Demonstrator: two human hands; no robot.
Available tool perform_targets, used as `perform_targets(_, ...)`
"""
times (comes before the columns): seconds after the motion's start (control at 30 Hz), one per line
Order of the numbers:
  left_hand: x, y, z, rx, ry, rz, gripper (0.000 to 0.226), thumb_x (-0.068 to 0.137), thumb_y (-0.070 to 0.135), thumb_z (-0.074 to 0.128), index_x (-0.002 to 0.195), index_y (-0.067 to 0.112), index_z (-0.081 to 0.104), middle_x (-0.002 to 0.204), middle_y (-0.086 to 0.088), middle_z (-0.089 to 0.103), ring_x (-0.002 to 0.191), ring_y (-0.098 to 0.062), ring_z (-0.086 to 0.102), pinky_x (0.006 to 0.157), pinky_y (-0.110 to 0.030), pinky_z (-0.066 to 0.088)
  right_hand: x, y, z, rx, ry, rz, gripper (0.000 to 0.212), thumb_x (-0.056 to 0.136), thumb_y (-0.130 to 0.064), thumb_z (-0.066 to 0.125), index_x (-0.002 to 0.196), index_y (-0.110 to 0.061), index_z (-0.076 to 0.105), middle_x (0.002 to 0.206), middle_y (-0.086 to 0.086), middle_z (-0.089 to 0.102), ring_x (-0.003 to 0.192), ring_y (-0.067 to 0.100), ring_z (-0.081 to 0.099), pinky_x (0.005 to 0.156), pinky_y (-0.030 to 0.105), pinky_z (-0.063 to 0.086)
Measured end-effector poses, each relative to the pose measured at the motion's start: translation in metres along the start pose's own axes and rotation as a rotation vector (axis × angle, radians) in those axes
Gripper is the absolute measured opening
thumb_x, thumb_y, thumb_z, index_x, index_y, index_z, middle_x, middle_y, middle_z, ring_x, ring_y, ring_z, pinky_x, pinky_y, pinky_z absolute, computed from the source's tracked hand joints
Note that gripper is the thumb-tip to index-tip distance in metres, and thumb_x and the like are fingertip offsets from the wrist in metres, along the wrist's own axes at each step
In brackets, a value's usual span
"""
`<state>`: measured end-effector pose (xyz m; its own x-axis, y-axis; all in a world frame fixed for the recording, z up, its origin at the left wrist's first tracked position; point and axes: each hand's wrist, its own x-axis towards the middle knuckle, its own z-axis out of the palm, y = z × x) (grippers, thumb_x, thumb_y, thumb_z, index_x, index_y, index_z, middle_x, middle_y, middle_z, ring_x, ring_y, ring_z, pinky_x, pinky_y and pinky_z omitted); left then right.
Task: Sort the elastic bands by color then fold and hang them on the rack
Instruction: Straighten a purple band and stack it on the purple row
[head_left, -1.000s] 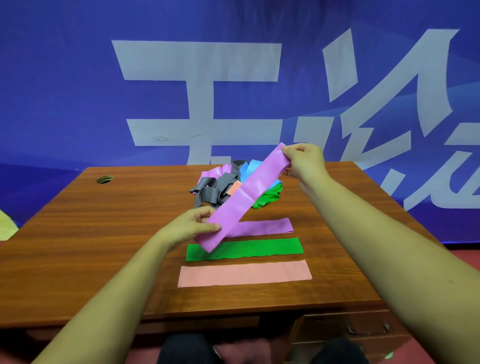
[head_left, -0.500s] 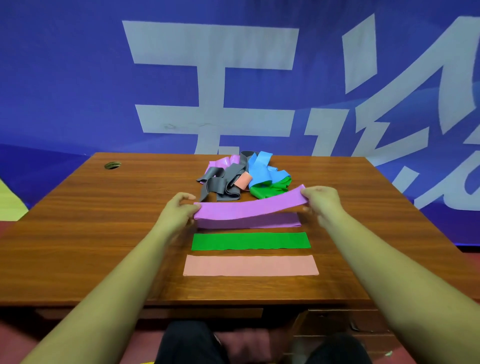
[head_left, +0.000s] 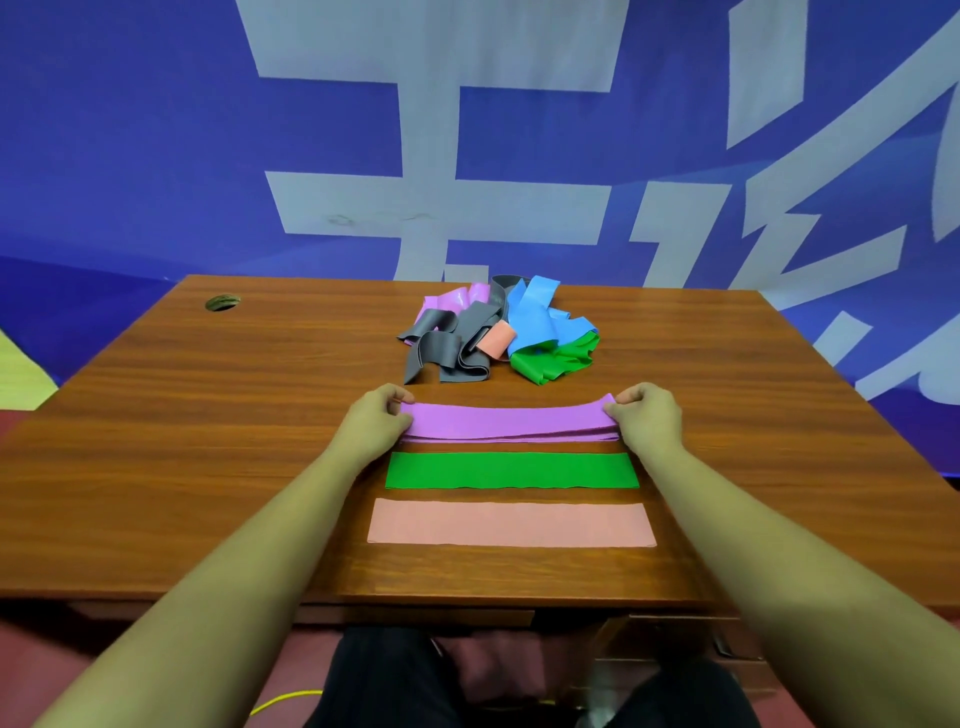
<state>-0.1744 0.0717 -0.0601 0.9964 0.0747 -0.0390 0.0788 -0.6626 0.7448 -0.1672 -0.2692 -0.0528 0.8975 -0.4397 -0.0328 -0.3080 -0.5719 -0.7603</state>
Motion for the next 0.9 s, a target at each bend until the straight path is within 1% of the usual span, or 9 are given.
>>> perform_targets(0.07, -0.001, -0.002, 0.006, 0.049, 0.017, 0.041, 0.023, 0.087, 0.008, 0.062, 0.104, 0.023, 0.064, 0.085, -0.001, 0.061, 0.073, -0.015, 0.055, 0.065, -0.024, 0.045, -0.001, 0.007, 0.005, -0.037, 0.017, -0.044, 0.012, 0.087, -0.022, 0.071, 0.085, -0.013, 0.064, 0.086, 0.001, 0.065, 0.081, 0.017, 0.059, 0.06, 0.029, 0.041)
perform_targets(0.13, -0.002, -0.006, 0.013, 0.099, 0.052, 0.088, 0.025, 0.086, 0.007, 0.06, 0.106, 0.021, 0.065, 0.093, -0.002, 0.061, 0.078, -0.016, 0.055, 0.078, -0.03, 0.049, -0.002, 0.012, 0.01, -0.053, 0.041, -0.07, 0.011, 0.087, -0.024, 0.07, 0.083, -0.016, 0.063, 0.085, 0.001, 0.066, 0.08, 0.019, 0.059, 0.065, 0.029, 0.041)
perform_targets(0.27, -0.004, -0.012, 0.019, 0.116, 0.156, 0.106, 0.029, 0.088, 0.004, 0.054, 0.112, 0.017, 0.065, 0.101, -0.002, 0.051, 0.087, -0.016, 0.05, 0.086, -0.026, 0.04, -0.006, 0.015, 0.013, -0.062, 0.048, -0.108, 0.012, 0.09, -0.025, 0.066, 0.082, -0.017, 0.062, 0.081, -0.002, 0.064, 0.078, 0.016, 0.059, 0.062, 0.031, 0.047)
perform_targets(0.4, -0.003, -0.017, 0.02, 0.165, 0.111, 0.077, 0.029, 0.092, 0.008, 0.054, 0.117, 0.019, 0.065, 0.107, -0.001, 0.044, 0.096, -0.013, 0.044, 0.092, -0.023, 0.034, -0.005, 0.025, 0.015, -0.118, 0.047, -0.16, 0.01, 0.09, -0.014, 0.062, 0.081, -0.014, 0.061, 0.083, 0.002, 0.063, 0.078, 0.018, 0.058, 0.059, 0.029, 0.044)
perform_targets(0.5, -0.003, -0.016, 0.017, 0.14, 0.111, 0.102, 0.026, 0.092, 0.01, 0.055, 0.111, 0.024, 0.068, 0.103, 0.0, 0.05, 0.092, -0.013, 0.048, 0.09, -0.025, 0.037, -0.007, 0.023, 0.018, -0.141, 0.069, -0.189, 0.006, 0.091, -0.016, 0.058, 0.087, -0.013, 0.063, 0.092, 0.003, 0.062, 0.085, 0.018, 0.056, 0.065, 0.028, 0.042)
perform_targets(0.6, -0.006, -0.018, 0.013, 0.027, 0.146, 0.098, 0.023, 0.091, 0.01, 0.056, 0.101, 0.027, 0.067, 0.096, 0.003, 0.053, 0.079, -0.006, 0.048, 0.079, -0.027, 0.042, -0.005, 0.017, 0.025, -0.177, 0.058, -0.22, 0.026, 0.093, -0.039, 0.058, 0.09, -0.015, 0.069, 0.099, 0.007, 0.059, 0.097, 0.021, 0.054, 0.077, 0.03, 0.043)
perform_targets(0.67, -0.005, -0.019, 0.012, -0.008, 0.149, 0.083, 0.022, 0.091, 0.01, 0.056, 0.1, 0.025, 0.068, 0.099, 0.001, 0.057, 0.078, -0.005, 0.049, 0.07, -0.022, 0.039, 0.001, 0.015, 0.03, -0.209, 0.036, -0.169, 0.032, 0.088, -0.047, 0.062, 0.088, -0.016, 0.072, 0.103, 0.011, 0.062, 0.104, 0.027, 0.054, 0.087, 0.035, 0.045)
perform_targets(0.8, -0.005, -0.021, 0.012, -0.012, 0.142, 0.078, 0.02, 0.092, 0.011, 0.057, 0.103, 0.024, 0.067, 0.102, 0.002, 0.057, 0.08, -0.004, 0.049, 0.066, -0.018, 0.037, 0.003, 0.008, 0.03, -0.221, 0.028, -0.061, 0.026, 0.089, -0.034, 0.064, 0.101, -0.011, 0.069, 0.116, 0.015, 0.057, 0.11, 0.032, 0.054, 0.095, 0.039, 0.045)
perform_targets(0.9, -0.005, -0.022, 0.014, 0.001, 0.149, 0.089, 0.02, 0.092, 0.011, 0.057, 0.104, 0.024, 0.066, 0.102, 0.003, 0.056, 0.082, -0.004, 0.05, 0.068, -0.019, 0.037, 0.003, 0.008, 0.027, -0.192, 0.024, -0.074, 0.011, 0.088, -0.027, 0.068, 0.091, -0.016, 0.07, 0.114, 0.011, 0.058, 0.108, 0.026, 0.054, 0.096, 0.042, 0.048)
